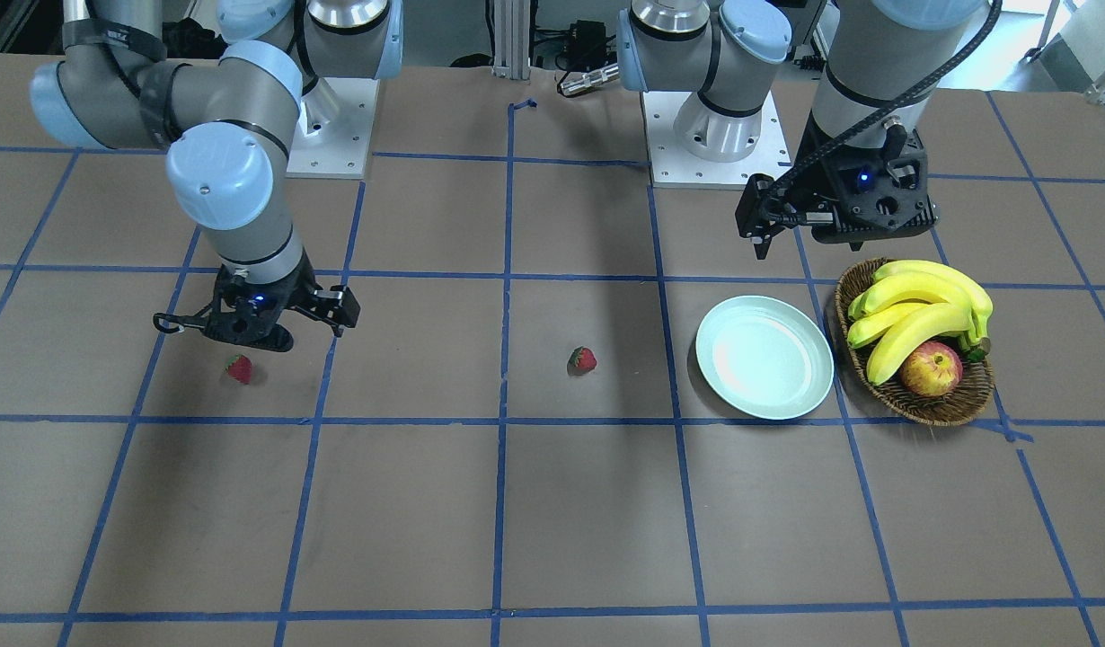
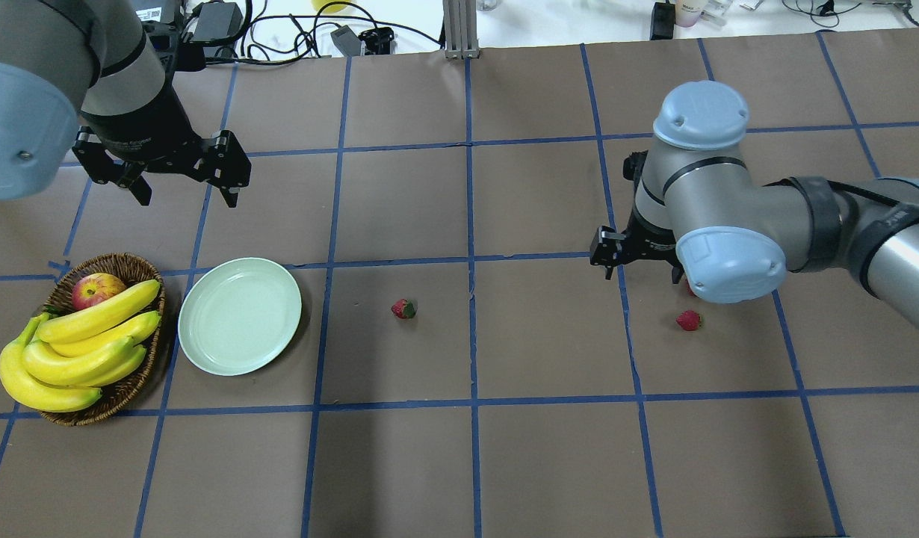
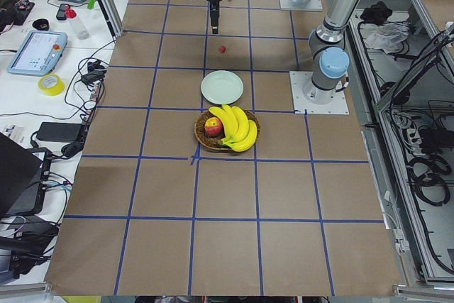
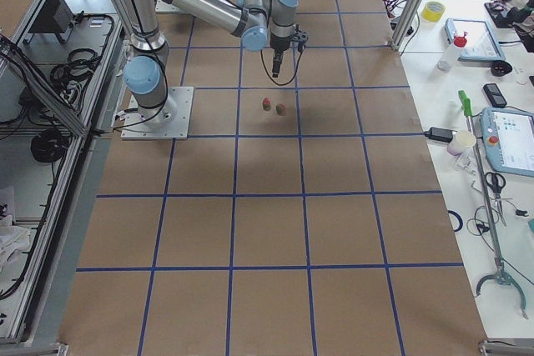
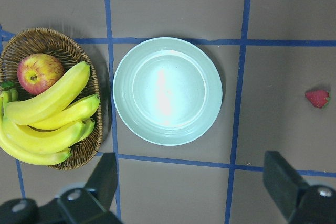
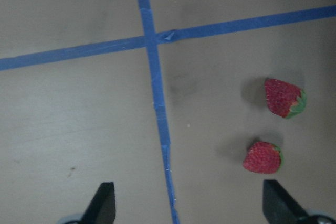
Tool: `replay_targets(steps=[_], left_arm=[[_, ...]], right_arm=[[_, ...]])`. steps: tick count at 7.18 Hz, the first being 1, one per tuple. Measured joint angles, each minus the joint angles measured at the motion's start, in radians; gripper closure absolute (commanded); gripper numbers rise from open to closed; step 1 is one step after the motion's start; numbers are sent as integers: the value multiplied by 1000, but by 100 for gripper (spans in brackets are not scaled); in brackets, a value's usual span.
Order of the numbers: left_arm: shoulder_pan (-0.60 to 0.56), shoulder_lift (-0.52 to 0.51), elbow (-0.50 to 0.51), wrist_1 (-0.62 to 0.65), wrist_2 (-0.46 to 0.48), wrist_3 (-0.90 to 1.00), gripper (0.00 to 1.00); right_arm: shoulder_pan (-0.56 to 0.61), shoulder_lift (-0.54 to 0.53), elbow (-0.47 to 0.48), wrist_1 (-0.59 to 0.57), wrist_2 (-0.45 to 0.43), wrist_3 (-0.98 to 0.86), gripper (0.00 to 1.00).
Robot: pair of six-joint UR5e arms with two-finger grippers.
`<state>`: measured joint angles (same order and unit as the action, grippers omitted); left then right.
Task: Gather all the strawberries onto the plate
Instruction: 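Move the right gripper to the pair of strawberries and grasp one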
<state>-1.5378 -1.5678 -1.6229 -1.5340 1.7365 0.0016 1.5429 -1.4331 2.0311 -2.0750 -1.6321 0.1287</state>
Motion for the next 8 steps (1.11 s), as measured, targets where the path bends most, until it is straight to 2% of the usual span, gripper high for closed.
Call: replay_targets(steps=[2, 4, 5, 6, 8], left_arm=[[-1, 0, 0, 0, 0, 0, 0], [-1, 0, 0, 0, 0, 0, 0], [-1, 0, 0, 0, 0, 0, 0], [-1, 0, 0, 0, 0, 0, 0], [-1, 1, 0, 0, 0, 0, 0]], right_arm=[[-104, 2, 92, -70, 5, -98, 1], [-135, 21, 135, -123, 4, -125, 9], [-138, 39, 140, -137, 1, -128, 26], [-140, 51, 144, -144, -1, -132, 39], [-140, 63, 158, -154, -3, -135, 55]])
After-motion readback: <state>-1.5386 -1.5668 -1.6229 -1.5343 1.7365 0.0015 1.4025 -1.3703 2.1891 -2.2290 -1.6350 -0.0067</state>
